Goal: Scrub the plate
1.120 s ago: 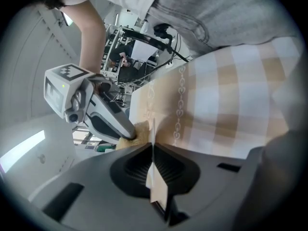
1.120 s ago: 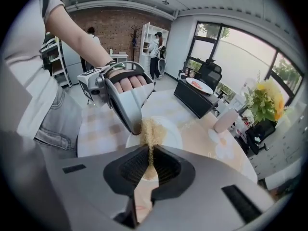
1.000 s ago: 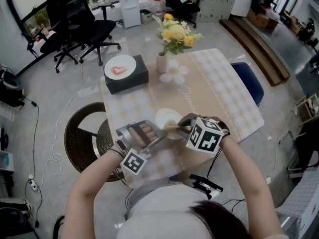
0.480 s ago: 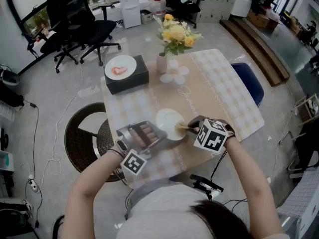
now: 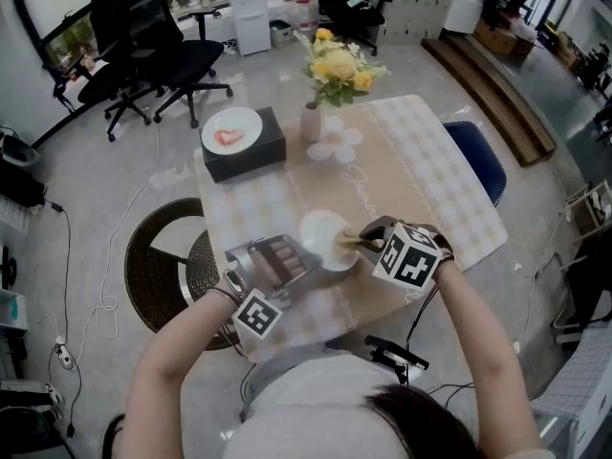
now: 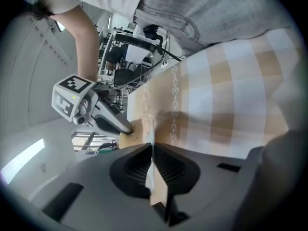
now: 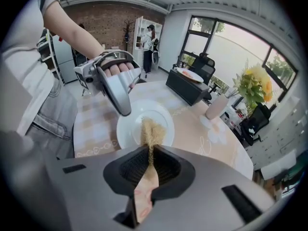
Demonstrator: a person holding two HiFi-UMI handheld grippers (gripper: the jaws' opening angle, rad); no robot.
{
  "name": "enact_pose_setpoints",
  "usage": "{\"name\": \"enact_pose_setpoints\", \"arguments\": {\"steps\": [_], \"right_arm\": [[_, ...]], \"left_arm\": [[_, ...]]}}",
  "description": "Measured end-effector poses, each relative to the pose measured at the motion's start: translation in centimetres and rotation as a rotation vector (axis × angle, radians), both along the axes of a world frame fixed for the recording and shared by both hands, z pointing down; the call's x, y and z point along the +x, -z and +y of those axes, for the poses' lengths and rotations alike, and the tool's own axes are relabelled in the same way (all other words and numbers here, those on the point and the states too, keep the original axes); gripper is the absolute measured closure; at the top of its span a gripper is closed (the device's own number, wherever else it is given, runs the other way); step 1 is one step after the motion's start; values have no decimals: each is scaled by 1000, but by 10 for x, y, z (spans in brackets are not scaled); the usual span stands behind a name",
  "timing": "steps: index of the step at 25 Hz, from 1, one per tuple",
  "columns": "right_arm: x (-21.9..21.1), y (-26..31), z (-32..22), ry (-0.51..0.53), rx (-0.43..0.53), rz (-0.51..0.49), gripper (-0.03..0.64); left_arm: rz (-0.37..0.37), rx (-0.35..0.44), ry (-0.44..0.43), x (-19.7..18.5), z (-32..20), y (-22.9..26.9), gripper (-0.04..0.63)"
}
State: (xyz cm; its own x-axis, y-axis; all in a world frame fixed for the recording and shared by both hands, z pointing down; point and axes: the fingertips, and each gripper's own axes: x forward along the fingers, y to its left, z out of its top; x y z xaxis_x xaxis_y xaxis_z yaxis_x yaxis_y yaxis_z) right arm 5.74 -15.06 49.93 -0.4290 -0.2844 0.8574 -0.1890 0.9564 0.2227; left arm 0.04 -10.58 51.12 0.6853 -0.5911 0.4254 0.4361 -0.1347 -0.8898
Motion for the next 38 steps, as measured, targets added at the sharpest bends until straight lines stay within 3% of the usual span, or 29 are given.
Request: {"name": "enact_pose_setpoints", "arguments": {"steps": [10,21,31,38], "right_arm": [[-58,26,4,99,14,-85,581],[-80,23,8,198,39,11,583],[-52,9,-2,101,-14,-26,583],[-22,-10,-12,35,5,8,583]], "left_arm": [[-4,-10,5,2,0,1,575],[-14,7,4,3,0,2,575],[-21,12,4,2,-1,2,575],[-18,3,5,2,-1,0,575]]}}
